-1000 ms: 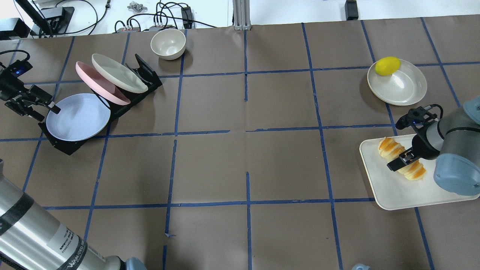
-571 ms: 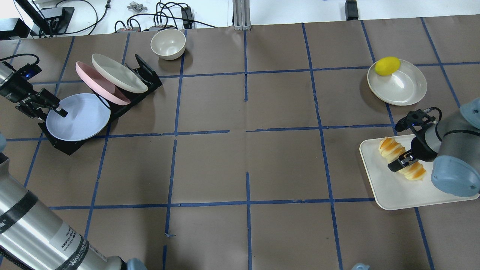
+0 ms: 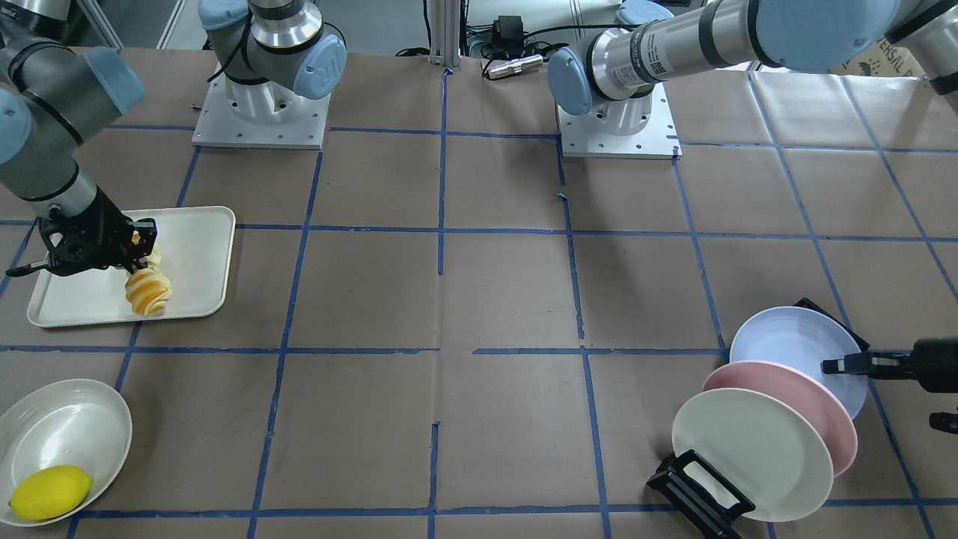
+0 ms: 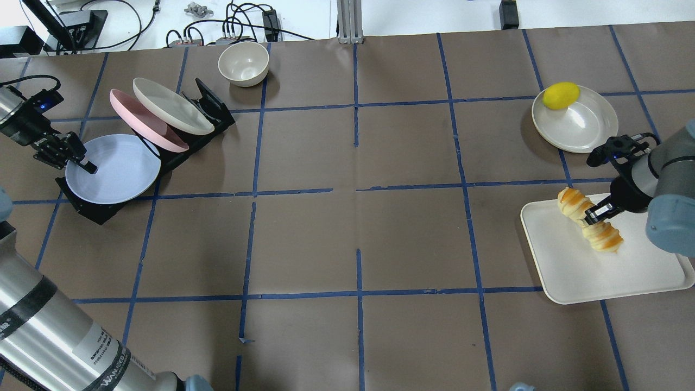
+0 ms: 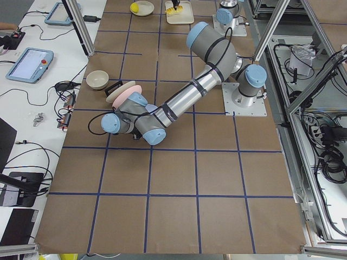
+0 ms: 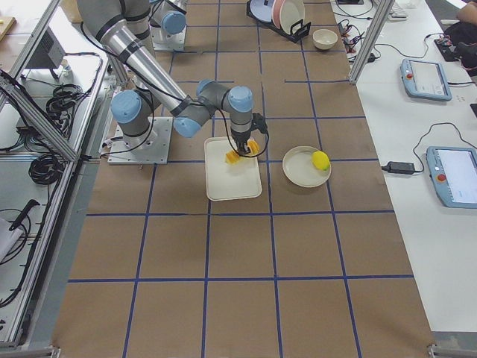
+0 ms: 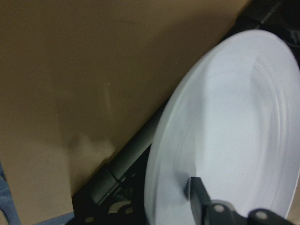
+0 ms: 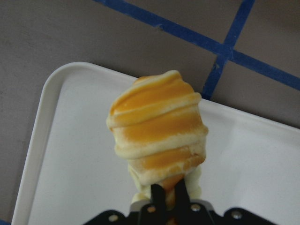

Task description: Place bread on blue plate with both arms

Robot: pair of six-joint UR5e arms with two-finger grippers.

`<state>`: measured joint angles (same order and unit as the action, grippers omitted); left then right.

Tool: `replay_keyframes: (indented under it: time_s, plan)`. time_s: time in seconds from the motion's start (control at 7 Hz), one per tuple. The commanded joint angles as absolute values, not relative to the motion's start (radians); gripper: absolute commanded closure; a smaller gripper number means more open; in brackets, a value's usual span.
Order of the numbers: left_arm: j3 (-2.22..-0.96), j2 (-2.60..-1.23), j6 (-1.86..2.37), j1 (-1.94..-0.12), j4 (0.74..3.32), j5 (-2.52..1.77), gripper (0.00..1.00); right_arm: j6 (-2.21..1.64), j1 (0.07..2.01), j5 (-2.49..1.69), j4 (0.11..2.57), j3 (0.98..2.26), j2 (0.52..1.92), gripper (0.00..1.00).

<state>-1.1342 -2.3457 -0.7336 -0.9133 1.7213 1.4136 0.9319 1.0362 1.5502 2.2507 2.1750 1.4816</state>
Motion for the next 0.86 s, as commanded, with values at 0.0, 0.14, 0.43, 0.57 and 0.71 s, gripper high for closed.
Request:
replay_keyframes:
  time_s: [0.0, 0.14, 0.43, 0.57, 0.71]
  plan:
    - [-1.102, -2.333, -0.736, -0.916, 1.724, 1.419, 0.84, 0.832, 1.133, 1.592, 1.999, 2.013, 1.505, 0.84]
    - [-1.088, -2.333, -0.739, -0.916, 1.729, 1.419, 0.84, 0.739, 1.176, 1.594, 1.861, 1.931, 1.522, 0.84]
    - [-1.085, -2.326, -0.739, -0.916, 1.730, 1.430, 0.90, 0.492, 1.320, 1.594, 1.699, 1.870, 1.592, 0.84]
    - [-1.086, -2.310, -0.741, -0.916, 1.730, 1.463, 0.92, 0.345, 1.422, 1.598, 1.666, 1.858, 1.627, 0.84]
    - [-1.086, -2.297, -0.741, -0.914, 1.742, 1.495, 0.93, 0.222, 1.527, 1.617, 1.643, 1.832, 1.634, 0.84]
